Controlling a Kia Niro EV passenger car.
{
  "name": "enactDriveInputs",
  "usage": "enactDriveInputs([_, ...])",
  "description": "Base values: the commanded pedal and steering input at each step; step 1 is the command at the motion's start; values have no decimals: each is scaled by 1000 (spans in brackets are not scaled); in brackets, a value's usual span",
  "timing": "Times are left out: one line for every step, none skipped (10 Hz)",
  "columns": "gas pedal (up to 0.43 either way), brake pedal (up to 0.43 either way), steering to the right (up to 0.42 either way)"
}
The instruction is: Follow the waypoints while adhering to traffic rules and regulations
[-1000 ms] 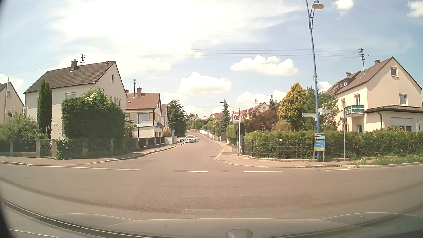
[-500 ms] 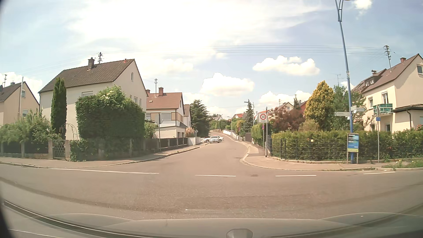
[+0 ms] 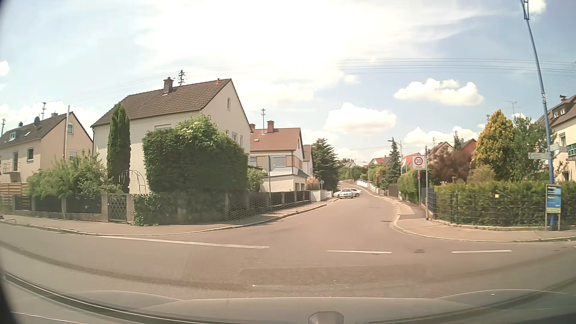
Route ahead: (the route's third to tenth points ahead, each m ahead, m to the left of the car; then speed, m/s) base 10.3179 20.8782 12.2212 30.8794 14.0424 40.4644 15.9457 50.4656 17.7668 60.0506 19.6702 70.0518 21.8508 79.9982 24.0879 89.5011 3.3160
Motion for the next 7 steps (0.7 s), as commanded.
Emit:
enactDriveInputs([268, 0, -445])
enactDriveInputs([268, 0, -450])
enactDriveInputs([268, 0, -458])
enactDriveInputs([260, 0, -469])
enactDriveInputs([260, 0, -475])
enactDriveInputs([260, 0, -477])
enactDriveInputs([260, 0, -480])
